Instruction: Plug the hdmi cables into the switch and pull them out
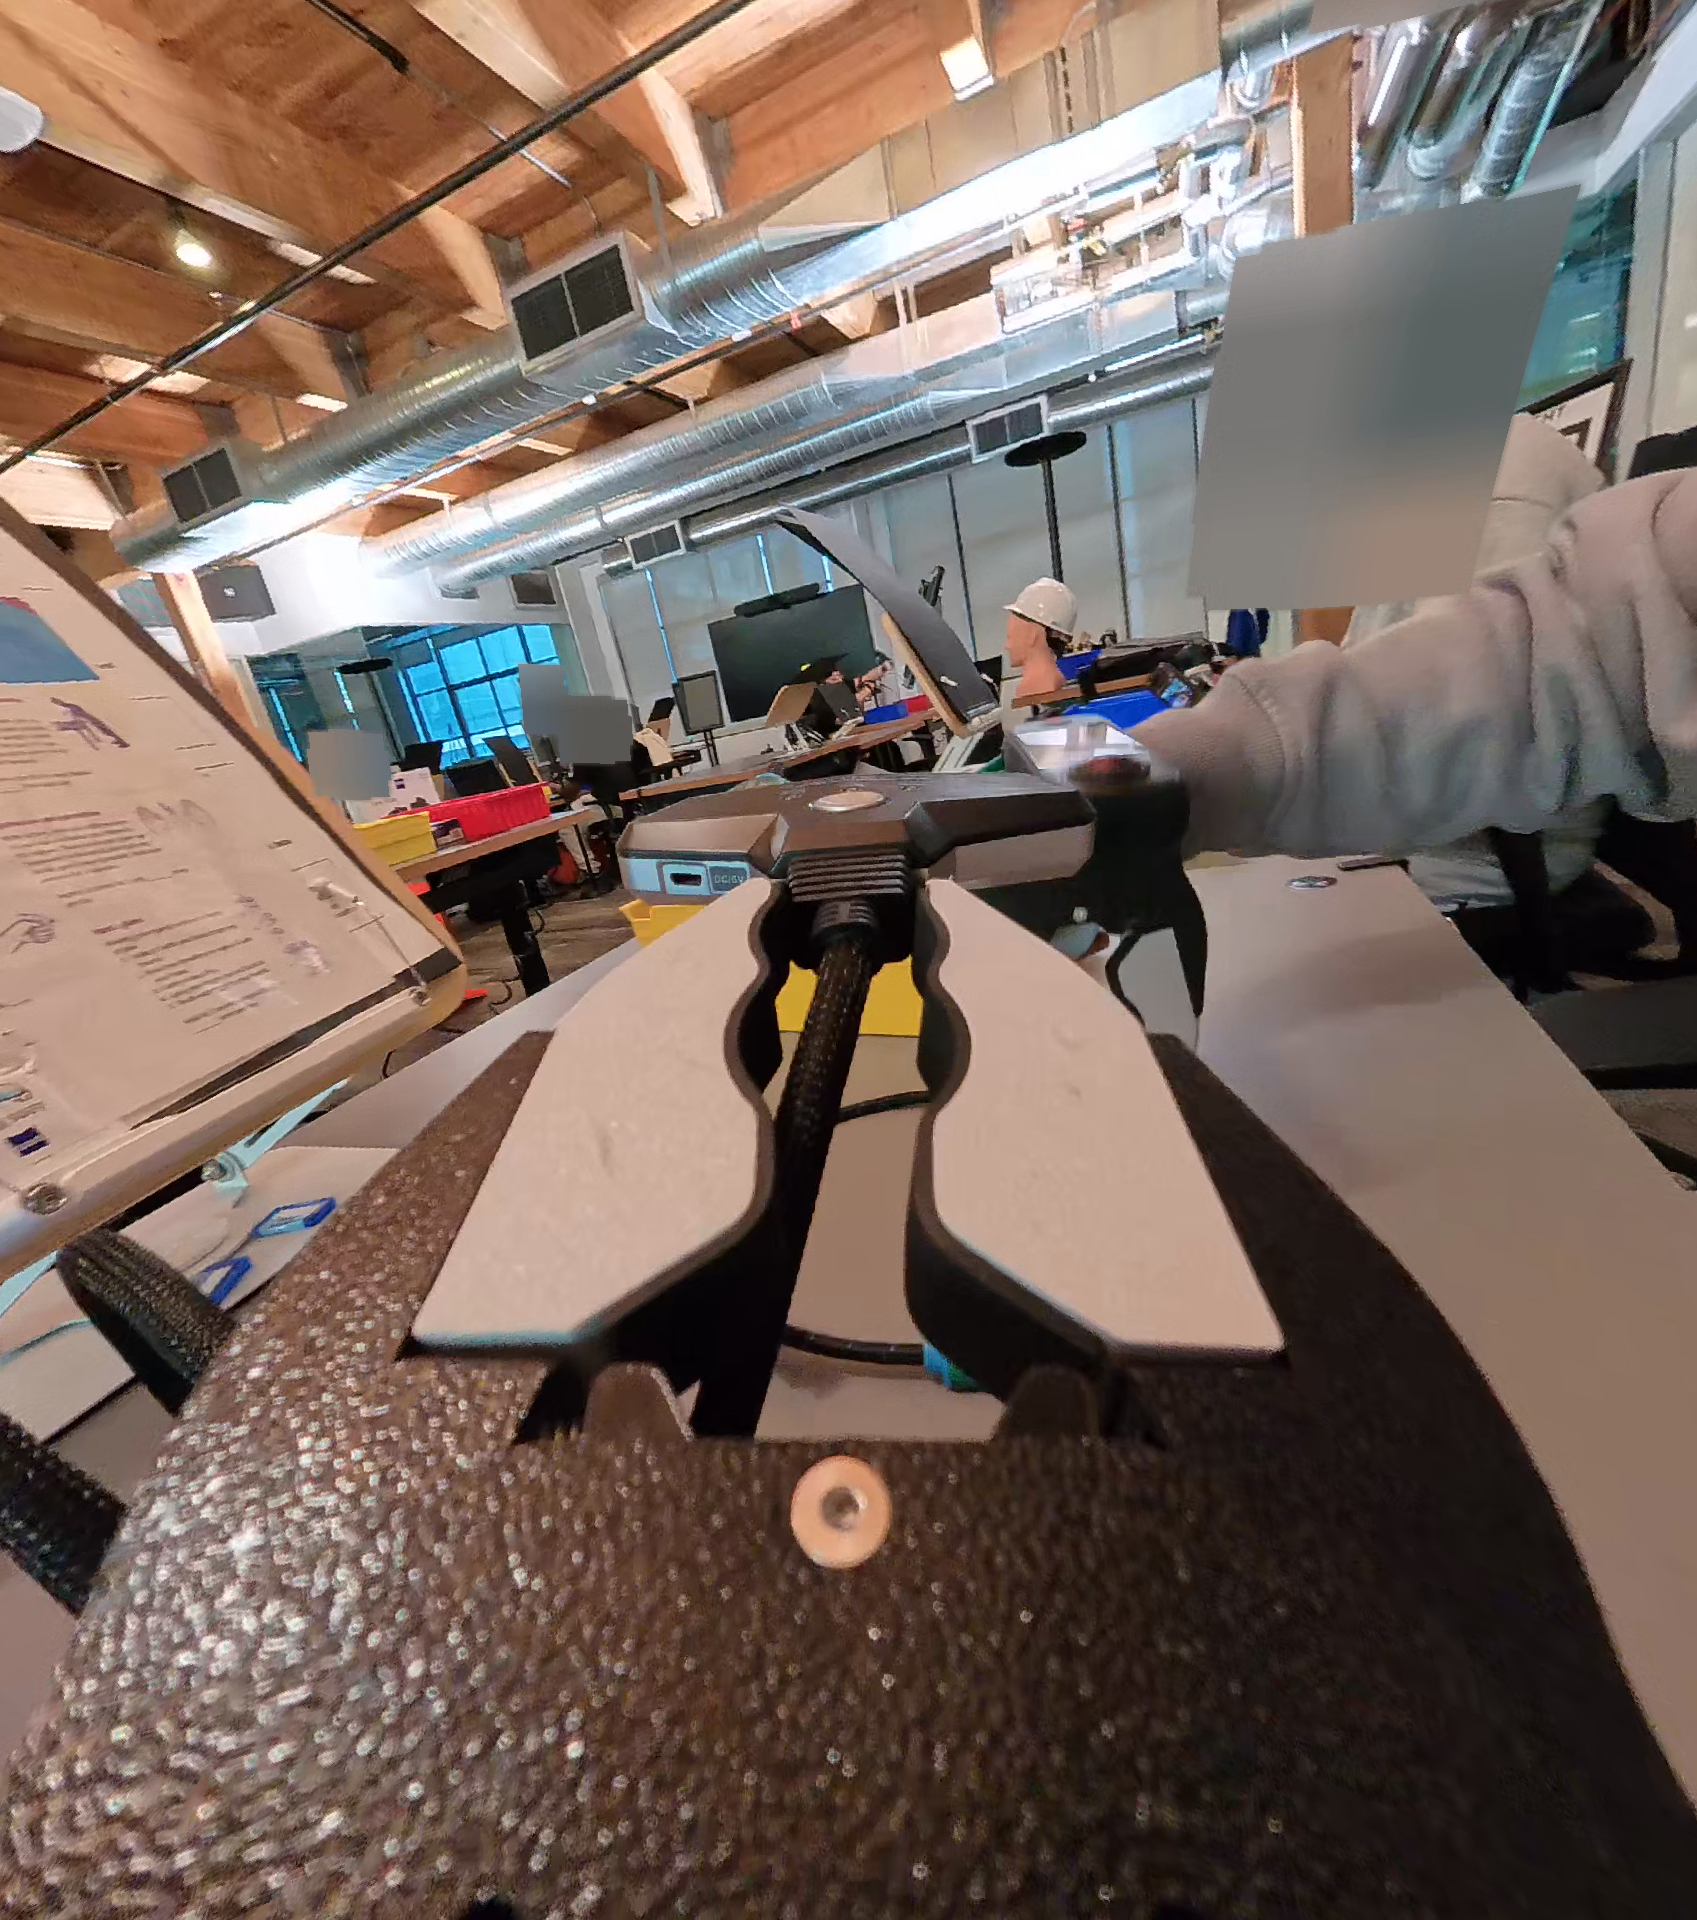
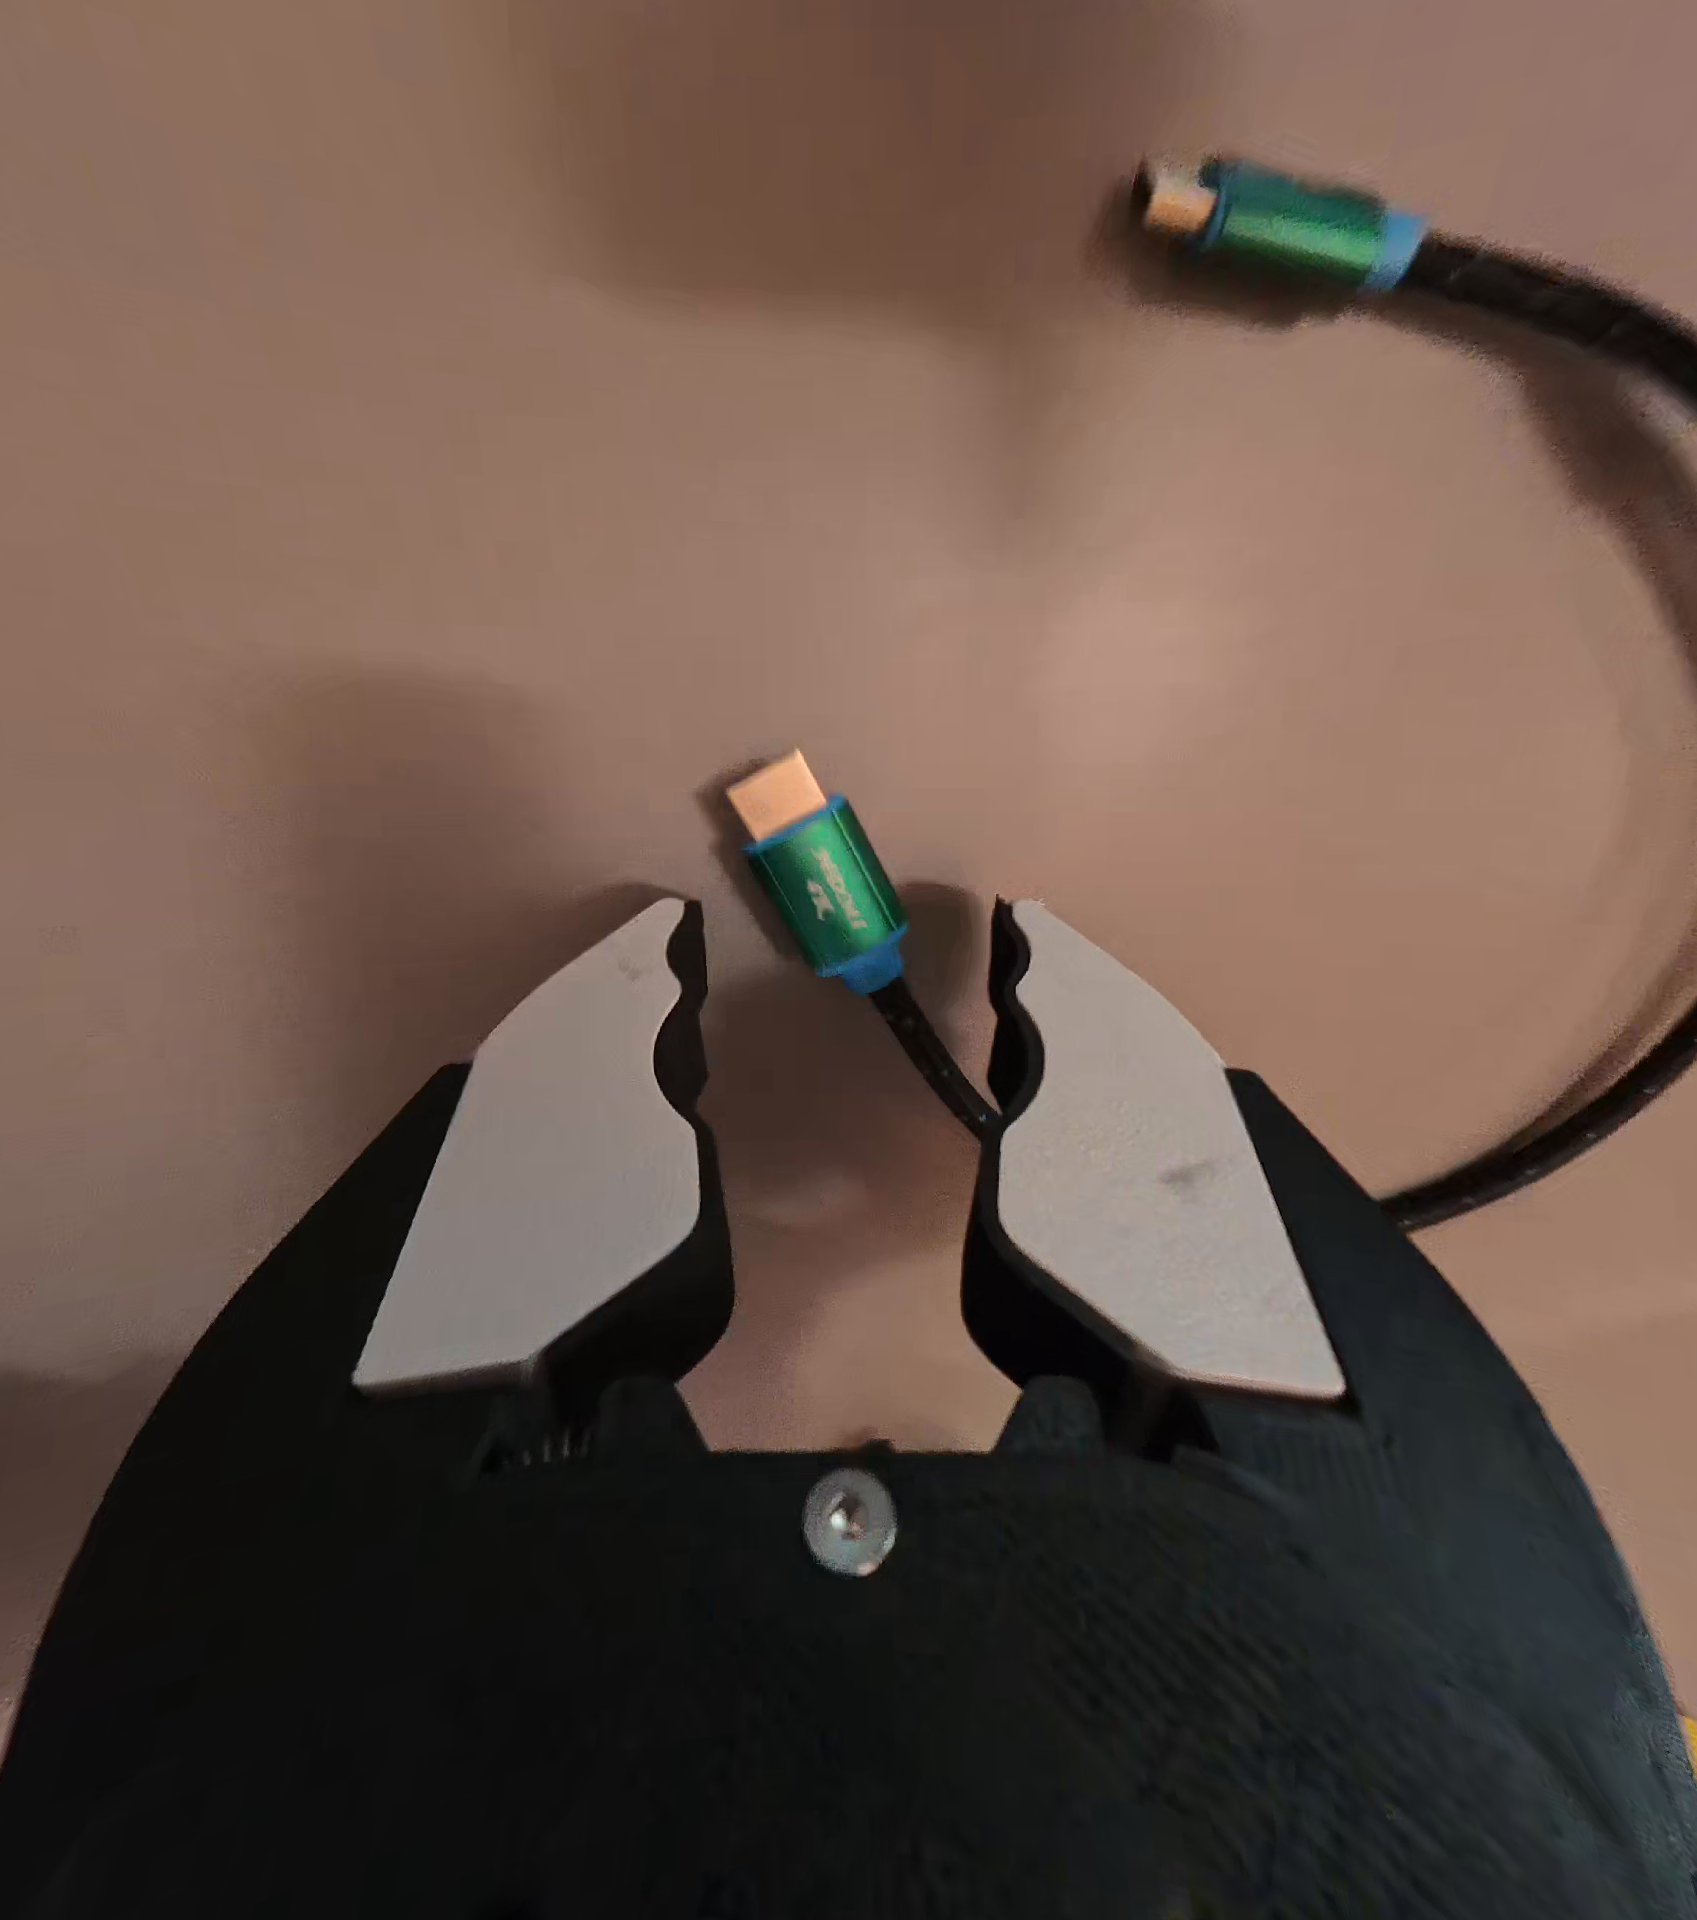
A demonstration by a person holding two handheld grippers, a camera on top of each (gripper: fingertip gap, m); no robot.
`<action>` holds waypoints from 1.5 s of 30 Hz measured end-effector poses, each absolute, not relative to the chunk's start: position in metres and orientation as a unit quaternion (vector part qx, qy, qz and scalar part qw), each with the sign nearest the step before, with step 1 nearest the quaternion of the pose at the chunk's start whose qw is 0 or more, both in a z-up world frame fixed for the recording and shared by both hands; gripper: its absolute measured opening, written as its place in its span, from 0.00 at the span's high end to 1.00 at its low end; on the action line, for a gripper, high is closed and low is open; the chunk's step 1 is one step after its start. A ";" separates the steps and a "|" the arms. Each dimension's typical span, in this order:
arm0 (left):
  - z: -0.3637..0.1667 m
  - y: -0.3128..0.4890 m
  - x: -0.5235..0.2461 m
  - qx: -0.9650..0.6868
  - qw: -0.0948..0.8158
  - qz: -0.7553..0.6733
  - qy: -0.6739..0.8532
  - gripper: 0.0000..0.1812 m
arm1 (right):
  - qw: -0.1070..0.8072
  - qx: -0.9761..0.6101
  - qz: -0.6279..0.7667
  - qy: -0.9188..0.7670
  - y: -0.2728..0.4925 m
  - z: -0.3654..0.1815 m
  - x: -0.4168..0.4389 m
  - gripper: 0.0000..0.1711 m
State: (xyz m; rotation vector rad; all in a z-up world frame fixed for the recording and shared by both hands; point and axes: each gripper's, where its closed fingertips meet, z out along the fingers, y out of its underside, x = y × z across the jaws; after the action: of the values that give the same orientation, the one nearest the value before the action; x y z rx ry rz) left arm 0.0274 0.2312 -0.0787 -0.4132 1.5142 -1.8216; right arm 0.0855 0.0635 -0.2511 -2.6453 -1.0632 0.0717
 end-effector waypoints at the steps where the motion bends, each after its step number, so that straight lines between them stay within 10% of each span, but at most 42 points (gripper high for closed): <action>1: -0.078 0.234 0.028 -0.164 0.364 -0.706 0.585 0.88 | 0.122 -0.920 0.022 -0.371 0.062 -0.258 0.092 0.70; 3: -0.077 0.241 0.028 -0.173 0.371 -0.705 0.579 0.88 | 0.118 -0.919 0.053 -0.371 0.064 -0.261 0.090 0.88; 23: -0.054 0.269 0.023 -0.207 0.410 -0.729 0.508 0.88 | 0.079 -0.854 -0.459 -0.234 -0.009 -0.061 0.203 0.90; 45: -0.069 0.255 0.029 -0.208 0.380 -0.721 0.541 0.88 | 0.239 -0.952 -0.191 -0.006 -0.059 -0.200 0.242 0.85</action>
State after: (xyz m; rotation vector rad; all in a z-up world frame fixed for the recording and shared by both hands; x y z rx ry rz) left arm 0.0294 0.2547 -0.0688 -0.5305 1.3811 -1.8415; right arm 0.2421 -0.0590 -0.2004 -2.6074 -0.0152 -0.5242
